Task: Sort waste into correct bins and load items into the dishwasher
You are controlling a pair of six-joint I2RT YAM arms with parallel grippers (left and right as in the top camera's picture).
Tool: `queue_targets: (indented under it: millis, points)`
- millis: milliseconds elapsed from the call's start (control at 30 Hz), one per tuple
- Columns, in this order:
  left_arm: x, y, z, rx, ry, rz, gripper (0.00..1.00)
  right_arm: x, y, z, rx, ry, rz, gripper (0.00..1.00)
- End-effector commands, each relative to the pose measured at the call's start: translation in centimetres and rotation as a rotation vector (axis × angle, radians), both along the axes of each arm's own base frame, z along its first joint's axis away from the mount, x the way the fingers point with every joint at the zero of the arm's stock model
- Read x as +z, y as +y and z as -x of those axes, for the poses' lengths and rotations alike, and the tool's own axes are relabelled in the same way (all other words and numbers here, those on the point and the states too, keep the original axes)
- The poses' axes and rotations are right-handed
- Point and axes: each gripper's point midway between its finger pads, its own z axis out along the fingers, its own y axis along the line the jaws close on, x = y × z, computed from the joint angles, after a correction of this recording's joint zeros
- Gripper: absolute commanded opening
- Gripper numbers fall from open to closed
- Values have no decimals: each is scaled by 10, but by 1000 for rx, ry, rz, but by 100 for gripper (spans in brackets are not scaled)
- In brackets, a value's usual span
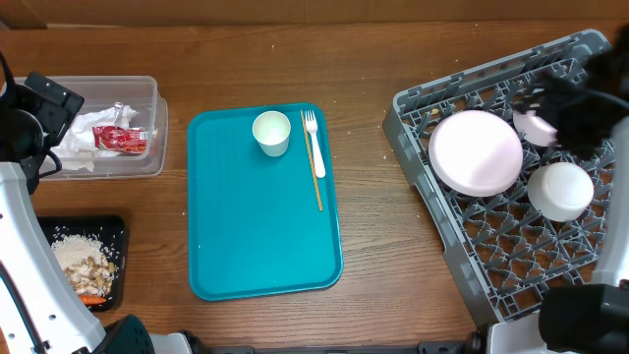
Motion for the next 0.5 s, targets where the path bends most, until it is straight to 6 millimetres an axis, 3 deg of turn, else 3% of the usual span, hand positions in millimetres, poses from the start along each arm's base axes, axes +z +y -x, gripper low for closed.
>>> queue_targets:
  millis: [0,67,233,333,467]
  points:
    - [0,0,0,12,-3,7,100,-27,29,0,101,90,24,90]
    - [0,0,0,11,-3,6,100,-47,42,1,146,152,59,86]
    - [0,0,0,11,-3,6,100,-83,44,14,167,323,193,80]
    - [0,0,0,11,-3,6,100,-93,42,18,135,363,266,80]
    - [0,0,0,11,-3,6,100,-101,60,36,133,430,200,80]
